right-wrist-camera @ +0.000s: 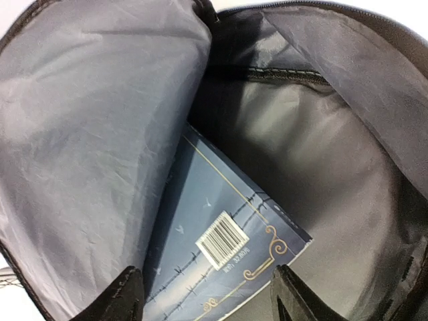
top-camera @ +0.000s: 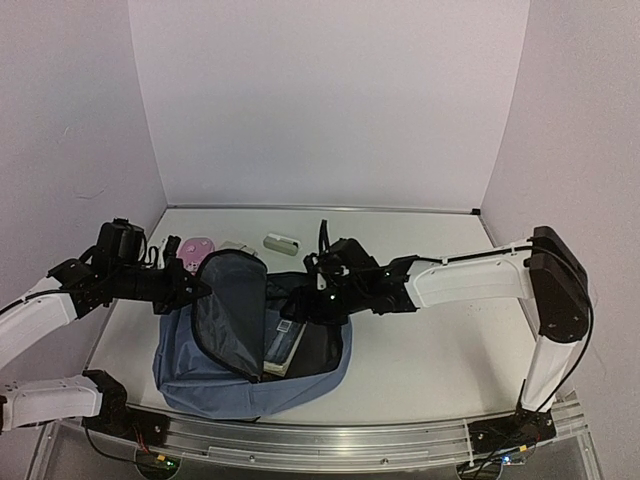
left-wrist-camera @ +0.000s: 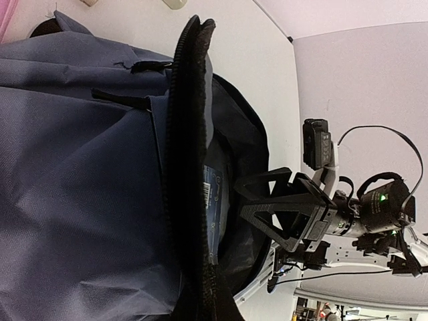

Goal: Pack the student bag
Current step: Place the book in the student bag.

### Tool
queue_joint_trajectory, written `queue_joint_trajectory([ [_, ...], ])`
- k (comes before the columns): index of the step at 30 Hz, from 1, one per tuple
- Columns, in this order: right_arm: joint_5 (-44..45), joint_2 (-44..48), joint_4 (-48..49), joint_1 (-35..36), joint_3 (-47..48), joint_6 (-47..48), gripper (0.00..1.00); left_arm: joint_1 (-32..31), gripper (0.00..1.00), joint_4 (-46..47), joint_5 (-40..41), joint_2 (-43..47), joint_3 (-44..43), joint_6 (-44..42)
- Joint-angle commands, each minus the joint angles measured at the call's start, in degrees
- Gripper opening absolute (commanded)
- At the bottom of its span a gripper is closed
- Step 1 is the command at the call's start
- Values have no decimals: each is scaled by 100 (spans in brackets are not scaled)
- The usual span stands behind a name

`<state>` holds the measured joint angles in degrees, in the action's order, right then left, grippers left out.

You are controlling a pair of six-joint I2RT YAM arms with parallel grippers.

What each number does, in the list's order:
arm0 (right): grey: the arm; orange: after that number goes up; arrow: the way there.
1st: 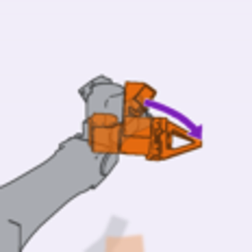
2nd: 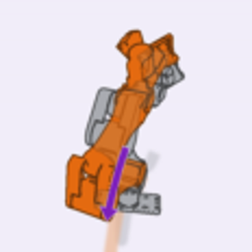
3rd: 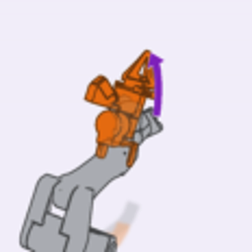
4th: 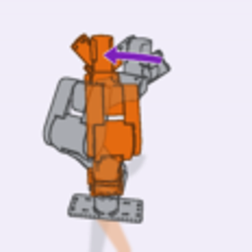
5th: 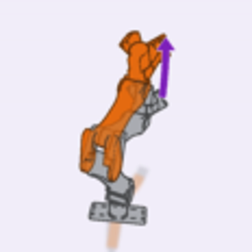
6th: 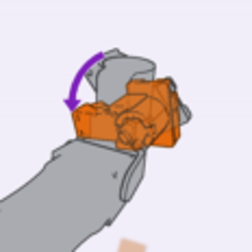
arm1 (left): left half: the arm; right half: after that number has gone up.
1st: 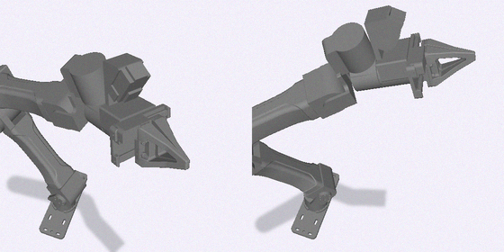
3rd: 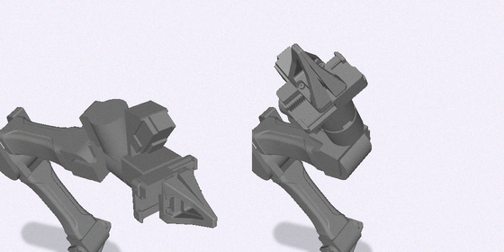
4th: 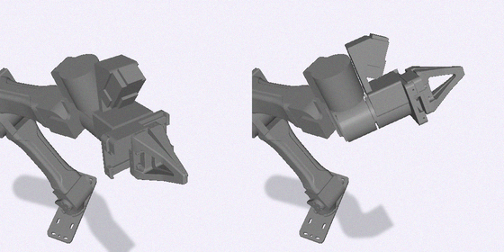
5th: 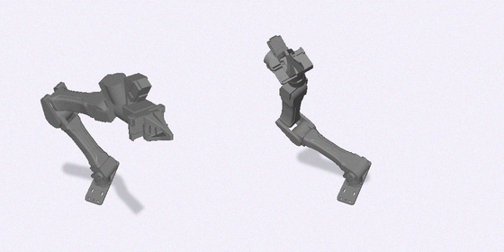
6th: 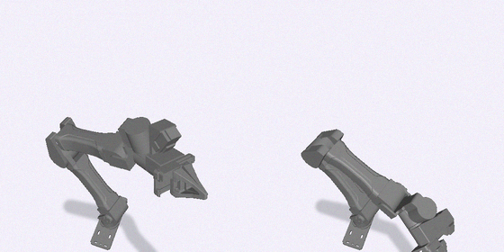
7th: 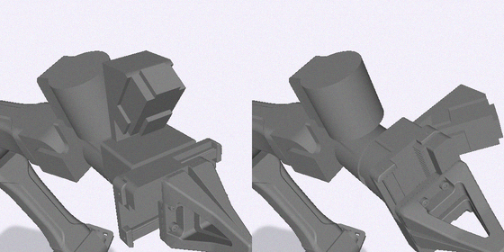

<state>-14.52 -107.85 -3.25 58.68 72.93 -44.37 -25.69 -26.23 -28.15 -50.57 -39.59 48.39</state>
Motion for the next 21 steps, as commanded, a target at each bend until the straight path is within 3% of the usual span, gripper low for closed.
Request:
queue_joint_trajectory([
  [1, 184, -198, -20, 140, 196, -23, 59, 21, 0, -79, 172, 63, -78, -65],
  [9, 1109, -91, -517, 187, 261, -247, 63, 20, 0, -211, 278, 133, -93, -68],
  [14, 1128, -111, -595, 186, 140, -349, 63, 20, 0, -235, 278, 142, -77, -89],
  [21, 812, -517, -554, 204, 533, -119, 53, 19, 0, -199, 266, 73, -57, -99],
])
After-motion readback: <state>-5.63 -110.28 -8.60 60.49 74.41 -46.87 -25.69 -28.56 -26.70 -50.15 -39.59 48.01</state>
